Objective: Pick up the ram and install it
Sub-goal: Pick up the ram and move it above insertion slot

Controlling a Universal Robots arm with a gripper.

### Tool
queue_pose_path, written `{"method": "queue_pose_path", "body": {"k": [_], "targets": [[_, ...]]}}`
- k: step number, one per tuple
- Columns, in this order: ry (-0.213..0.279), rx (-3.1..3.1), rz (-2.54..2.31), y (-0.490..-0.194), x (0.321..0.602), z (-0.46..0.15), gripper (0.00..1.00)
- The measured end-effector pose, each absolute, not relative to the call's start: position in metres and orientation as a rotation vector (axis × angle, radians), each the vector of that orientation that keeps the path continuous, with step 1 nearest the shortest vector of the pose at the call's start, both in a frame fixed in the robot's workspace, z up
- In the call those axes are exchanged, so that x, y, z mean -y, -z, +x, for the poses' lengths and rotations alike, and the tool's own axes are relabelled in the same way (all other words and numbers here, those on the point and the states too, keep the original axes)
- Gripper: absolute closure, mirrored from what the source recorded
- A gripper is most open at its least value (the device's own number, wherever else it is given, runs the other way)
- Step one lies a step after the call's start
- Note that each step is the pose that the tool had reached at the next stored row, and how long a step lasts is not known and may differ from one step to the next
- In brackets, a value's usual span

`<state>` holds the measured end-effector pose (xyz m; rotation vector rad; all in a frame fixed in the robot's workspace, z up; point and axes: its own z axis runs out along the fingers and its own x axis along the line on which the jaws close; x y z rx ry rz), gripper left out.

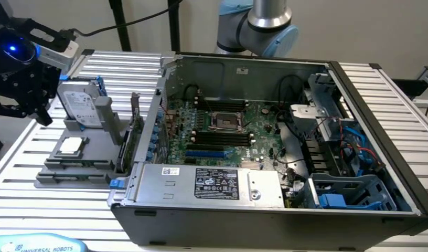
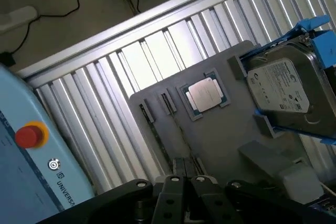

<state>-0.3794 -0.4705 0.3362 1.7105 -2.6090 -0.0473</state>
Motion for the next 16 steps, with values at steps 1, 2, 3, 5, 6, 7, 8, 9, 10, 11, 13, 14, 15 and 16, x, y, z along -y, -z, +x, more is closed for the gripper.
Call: {"method": "queue_pose_path", "body": {"k": [1,2,3,5,6,7,8,9,10,11,13,14,15,16], "targets": [[0.046,2.594,1.734,-0.3360,0.4705,-0.3794,0.89],[0.045,2.578,1.759,-0.3357,0.4704,-0.3794,0.89],[0.044,2.562,1.782,-0.3354,0.4704,-0.3794,0.89],[0.042,2.530,1.829,-0.3349,0.4704,-0.3794,0.89],[0.041,2.514,1.853,-0.3346,0.4705,-0.3794,0.89],[0.040,2.497,1.876,-0.3343,0.4705,-0.3794,0.89],[0.039,2.480,1.899,-0.3339,0.4704,-0.3794,0.89],[0.038,2.463,1.922,-0.3336,0.4704,-0.3794,0.89],[0.037,2.446,1.943,-0.3333,0.4704,-0.3794,0.89],[0.036,2.428,1.966,-0.3328,0.4705,-0.3794,0.89],[0.034,2.393,2.010,-0.3317,0.4705,-0.3794,0.89],[0.033,2.376,2.032,-0.3311,0.4704,-0.3794,0.89],[0.031,2.358,2.054,-0.3304,0.4705,-0.3794,0.89],[0.029,2.340,2.076,-0.3297,0.4704,-0.3794,0.89]]}}
